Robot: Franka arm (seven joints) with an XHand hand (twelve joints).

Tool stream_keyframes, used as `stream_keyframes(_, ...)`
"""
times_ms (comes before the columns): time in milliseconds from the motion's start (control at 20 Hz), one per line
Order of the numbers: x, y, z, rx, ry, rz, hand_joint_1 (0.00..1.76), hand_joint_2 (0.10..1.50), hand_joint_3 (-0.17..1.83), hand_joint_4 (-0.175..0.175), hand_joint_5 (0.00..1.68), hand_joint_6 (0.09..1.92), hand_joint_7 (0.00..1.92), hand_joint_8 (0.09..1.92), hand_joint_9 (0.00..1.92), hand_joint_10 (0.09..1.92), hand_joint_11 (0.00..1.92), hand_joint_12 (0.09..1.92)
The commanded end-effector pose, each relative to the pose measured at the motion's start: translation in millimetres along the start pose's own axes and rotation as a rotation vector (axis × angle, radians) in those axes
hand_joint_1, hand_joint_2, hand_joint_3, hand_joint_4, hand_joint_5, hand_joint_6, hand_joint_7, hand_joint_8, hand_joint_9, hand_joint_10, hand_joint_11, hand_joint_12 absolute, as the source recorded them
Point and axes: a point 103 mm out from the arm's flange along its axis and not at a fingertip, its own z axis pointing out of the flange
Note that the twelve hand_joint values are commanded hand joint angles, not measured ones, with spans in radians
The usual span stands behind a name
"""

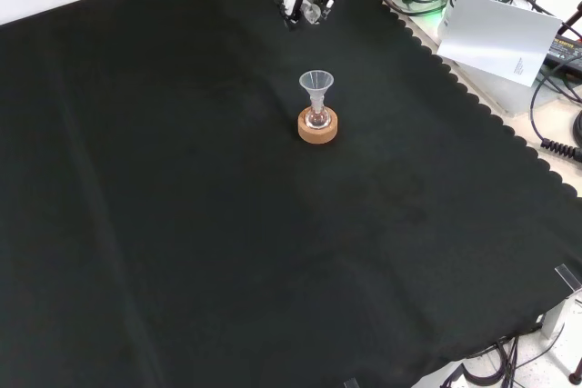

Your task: Put the graduated cylinder back on the table.

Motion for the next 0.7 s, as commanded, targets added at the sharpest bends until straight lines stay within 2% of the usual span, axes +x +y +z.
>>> stream_keyframes(50,0,4,-3,-0.069,0.125,-0.018,1.15,1.22,-0.17,-0.175,0.95,1.09,1.28,0.22,1.42,0.09,1.21,0.74)
stream_keyframes(300,-10,21,3,-0.157,0.243,-0.029,1.15,1.22,-0.17,-0.175,0.95,1.09,1.27,0.22,1.42,0.09,1.20,0.74)
stream_keyframes(550,-36,64,5,-0.252,0.337,-0.077,1.15,1.22,-0.17,-0.175,0.95,1.09,1.27,0.22,1.42,0.09,1.20,0.74)
stream_keyframes(700,-52,94,8,-0.282,0.385,-0.097,1.15,1.22,-0.17,-0.175,0.95,1.09,1.27,0.22,1.42,0.09,1.20,0.74)
